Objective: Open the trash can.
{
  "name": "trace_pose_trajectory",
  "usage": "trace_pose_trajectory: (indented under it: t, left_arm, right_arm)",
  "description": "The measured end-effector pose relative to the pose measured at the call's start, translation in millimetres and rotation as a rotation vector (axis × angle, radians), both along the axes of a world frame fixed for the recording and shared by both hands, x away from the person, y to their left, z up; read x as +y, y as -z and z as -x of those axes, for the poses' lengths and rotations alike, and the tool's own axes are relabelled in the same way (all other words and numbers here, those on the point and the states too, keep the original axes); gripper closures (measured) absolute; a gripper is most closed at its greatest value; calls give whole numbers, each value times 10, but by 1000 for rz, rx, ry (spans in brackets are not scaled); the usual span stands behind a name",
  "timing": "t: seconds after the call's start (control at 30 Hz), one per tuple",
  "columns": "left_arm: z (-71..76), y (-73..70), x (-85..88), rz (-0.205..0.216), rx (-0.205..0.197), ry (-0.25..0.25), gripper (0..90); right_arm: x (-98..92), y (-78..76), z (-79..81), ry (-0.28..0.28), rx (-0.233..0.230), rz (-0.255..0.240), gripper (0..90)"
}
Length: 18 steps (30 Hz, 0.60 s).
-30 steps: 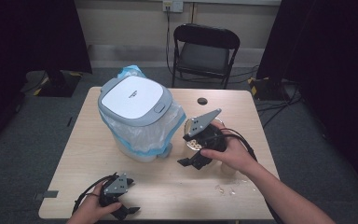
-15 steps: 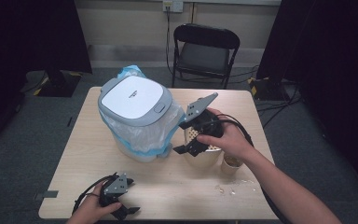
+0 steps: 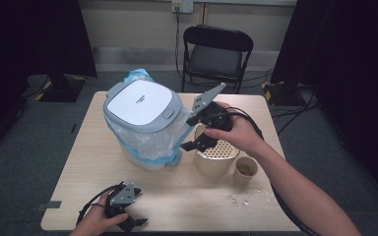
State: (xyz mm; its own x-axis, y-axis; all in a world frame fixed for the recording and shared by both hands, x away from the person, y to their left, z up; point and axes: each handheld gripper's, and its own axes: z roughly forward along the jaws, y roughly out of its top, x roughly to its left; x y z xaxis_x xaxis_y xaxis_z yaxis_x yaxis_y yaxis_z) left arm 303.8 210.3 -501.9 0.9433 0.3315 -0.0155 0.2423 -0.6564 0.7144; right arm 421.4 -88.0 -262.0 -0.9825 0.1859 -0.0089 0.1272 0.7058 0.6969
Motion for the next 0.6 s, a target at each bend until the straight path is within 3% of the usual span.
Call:
trace_pose_trajectory:
  t: [0.6]
  left_arm:
    - [0,0,0,0,0,0,5]
  right_arm:
    - [144,-208,-152,-11,-22,4,156]
